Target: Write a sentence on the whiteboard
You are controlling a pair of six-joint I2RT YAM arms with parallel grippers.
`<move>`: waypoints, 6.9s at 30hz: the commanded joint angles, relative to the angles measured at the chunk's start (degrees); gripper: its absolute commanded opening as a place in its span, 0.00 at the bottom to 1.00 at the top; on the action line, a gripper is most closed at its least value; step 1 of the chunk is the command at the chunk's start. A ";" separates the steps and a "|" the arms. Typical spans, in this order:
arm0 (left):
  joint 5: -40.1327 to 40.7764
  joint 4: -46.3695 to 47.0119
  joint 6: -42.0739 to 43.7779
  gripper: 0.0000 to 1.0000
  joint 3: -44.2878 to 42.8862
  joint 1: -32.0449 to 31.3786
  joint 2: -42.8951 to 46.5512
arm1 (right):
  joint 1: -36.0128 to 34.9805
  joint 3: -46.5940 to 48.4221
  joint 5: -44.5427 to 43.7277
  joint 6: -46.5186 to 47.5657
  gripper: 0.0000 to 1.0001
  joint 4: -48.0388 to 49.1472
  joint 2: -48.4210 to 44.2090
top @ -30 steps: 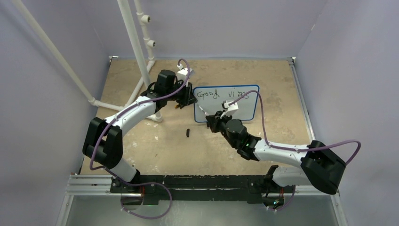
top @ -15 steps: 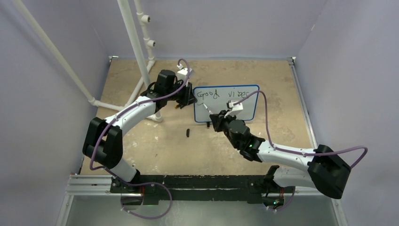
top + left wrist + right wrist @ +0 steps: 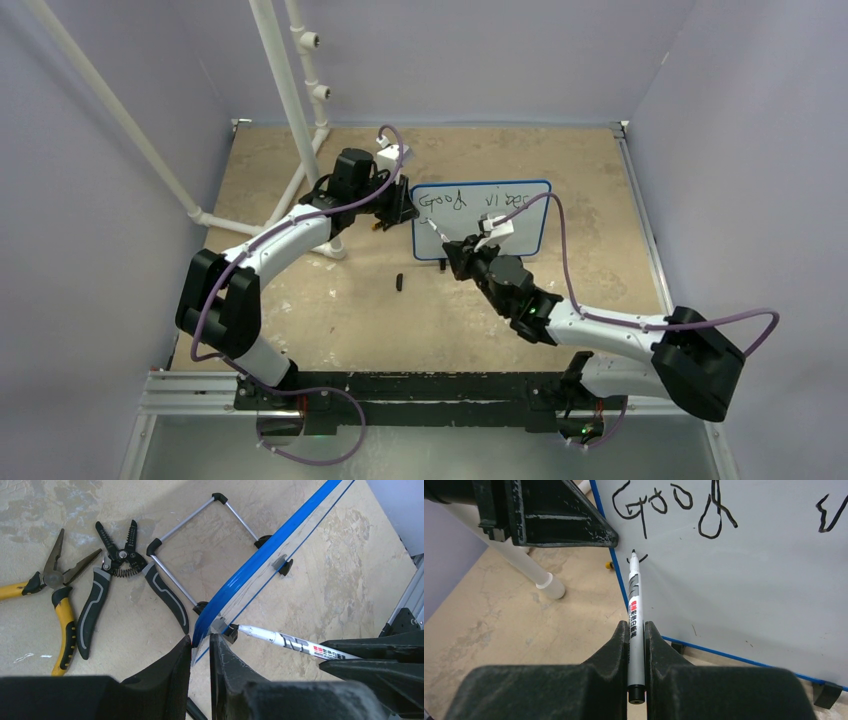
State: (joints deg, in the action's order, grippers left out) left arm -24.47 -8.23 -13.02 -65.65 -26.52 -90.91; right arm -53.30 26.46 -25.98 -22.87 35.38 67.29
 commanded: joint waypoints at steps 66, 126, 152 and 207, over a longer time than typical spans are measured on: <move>-0.57 1.46 -0.66 0.18 0.52 0.07 1.18 | 0.04 -0.31 -4.00 -5.01 0.00 -6.92 0.21; -0.58 1.47 -0.72 0.19 0.58 0.07 1.13 | 0.12 -1.31 -9.96 -3.59 0.00 -8.70 -4.38; -0.62 1.55 -0.72 0.19 0.61 0.07 1.27 | 0.21 -2.55 -11.05 -3.92 0.00 -10.17 -9.22; -0.66 1.53 -0.76 0.19 0.70 0.07 1.53 | 1.31 -2.05 -12.46 -4.38 0.00 -11.75 -9.05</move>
State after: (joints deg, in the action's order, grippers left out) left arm -23.92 -8.19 -13.02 -65.01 -26.52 -90.91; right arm -52.51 22.90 -36.73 -28.47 21.69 57.69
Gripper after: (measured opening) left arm 0.186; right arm 0.104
